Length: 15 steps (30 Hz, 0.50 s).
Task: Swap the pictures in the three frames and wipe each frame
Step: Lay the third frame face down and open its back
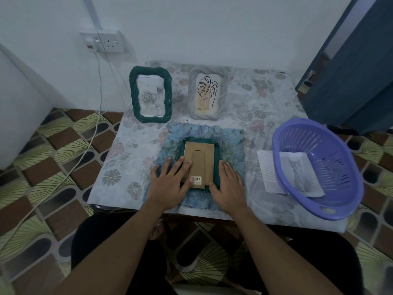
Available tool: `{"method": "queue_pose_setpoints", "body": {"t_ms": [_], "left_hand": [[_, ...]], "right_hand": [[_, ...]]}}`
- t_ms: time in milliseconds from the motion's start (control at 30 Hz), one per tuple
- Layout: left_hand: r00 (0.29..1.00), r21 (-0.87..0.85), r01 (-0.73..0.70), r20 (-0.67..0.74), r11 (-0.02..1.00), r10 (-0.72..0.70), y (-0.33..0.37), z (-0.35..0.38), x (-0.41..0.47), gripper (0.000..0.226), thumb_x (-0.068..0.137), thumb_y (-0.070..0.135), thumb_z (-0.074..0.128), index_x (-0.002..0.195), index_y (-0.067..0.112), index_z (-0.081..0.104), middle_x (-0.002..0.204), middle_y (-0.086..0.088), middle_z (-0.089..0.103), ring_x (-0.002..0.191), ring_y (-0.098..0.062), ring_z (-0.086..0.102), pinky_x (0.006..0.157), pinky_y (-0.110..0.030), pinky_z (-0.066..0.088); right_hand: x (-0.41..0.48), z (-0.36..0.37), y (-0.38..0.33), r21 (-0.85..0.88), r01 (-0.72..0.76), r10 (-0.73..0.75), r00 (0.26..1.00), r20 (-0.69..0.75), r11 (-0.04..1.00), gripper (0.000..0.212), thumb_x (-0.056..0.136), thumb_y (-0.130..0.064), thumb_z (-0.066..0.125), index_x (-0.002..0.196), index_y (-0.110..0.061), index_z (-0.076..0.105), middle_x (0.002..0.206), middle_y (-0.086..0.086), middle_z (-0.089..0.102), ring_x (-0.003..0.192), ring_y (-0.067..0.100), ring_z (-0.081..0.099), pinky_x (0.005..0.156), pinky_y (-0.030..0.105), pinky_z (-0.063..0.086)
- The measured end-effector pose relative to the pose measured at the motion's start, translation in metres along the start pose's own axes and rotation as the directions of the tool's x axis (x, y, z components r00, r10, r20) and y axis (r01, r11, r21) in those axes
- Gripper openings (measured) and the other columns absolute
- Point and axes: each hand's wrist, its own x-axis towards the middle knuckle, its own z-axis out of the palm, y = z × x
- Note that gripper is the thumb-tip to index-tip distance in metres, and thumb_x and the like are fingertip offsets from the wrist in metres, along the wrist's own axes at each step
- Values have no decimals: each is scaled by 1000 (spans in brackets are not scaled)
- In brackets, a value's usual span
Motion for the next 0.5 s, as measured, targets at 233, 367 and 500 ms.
{"method": "queue_pose_setpoints", "body": {"t_ms": [233,367,500], "left_hand": [[1000,-1,-1,-1,1000,1,0,0,0,60,97,64,15,153,45,7,164,15,9,152,-23,5,115,-57,10],[1000,-2,2,0,1000,-2,0,1,0,60,97,65,14,153,46,7,164,15,9,152,-22,5,115,-56,11],[1000,2,4,6,1000,-4,0,0,0,59,97,65,14,153,46,7,164,15,8,152,-22,5,115,-56,10]], "right_hand": [[0,0,-3,-48,-13,13,1000,7,999,96,74,-56,2,157,-8,5,166,6,7,152,15,3,121,30,-6],[1,0,-8,-41,-45,45,999,-2,998,95,74,-53,-1,157,-9,7,165,5,10,152,15,6,121,31,-6],[3,-2,-11,-2,-80,80,997,6,997,79,83,-38,14,157,-10,9,165,4,11,152,15,7,123,32,-4]]}}
